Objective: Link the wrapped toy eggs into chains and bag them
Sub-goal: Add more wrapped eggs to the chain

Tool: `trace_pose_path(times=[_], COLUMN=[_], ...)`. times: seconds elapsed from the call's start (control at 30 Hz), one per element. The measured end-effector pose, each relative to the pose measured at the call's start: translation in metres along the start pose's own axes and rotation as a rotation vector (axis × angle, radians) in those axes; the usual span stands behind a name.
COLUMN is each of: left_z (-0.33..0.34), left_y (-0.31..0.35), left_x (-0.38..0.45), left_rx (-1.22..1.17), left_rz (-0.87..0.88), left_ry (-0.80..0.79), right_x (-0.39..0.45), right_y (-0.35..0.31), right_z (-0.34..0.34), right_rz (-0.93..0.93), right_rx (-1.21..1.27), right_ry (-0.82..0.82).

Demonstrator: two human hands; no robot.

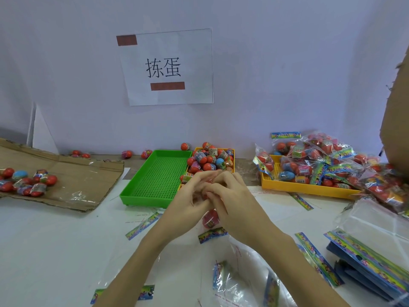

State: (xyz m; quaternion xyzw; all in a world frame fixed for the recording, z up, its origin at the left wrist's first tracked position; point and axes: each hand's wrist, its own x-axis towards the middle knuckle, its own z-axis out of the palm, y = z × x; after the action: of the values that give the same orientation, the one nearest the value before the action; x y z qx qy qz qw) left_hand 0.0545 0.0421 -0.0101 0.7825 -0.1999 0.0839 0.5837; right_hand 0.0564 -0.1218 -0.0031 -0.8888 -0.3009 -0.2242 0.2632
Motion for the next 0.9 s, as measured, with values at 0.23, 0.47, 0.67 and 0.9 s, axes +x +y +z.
trace_pose_path(times=[0.23, 0.47, 0.67, 0.9], left_z=[-0.019, -0.029, -0.028, -0.02], left_y=[-0.005, -0.008, -0.002, -0.001], left_x=[0.004, 0.004, 0.005, 0.004], left_rx=[-0.021, -0.143, -0.257, -0.166], left_rz=[-0.13, -0.269, -0.273, -0.212], left_ry=[0.234, 0.274, 0.268, 0.139], right_x=[0.005, 0.001, 0.006, 0.01], right_y=[0.011, 0.042, 0.05, 0.04], right_z=[-0.005, 0.017, 0.029, 0.011], right_rz=[0.052, 0.257, 0.283, 0.242], right_rx=[0.216, -0.007, -0.142, 0.247], right_ry=[0.255, 0.015, -0.092, 0.235])
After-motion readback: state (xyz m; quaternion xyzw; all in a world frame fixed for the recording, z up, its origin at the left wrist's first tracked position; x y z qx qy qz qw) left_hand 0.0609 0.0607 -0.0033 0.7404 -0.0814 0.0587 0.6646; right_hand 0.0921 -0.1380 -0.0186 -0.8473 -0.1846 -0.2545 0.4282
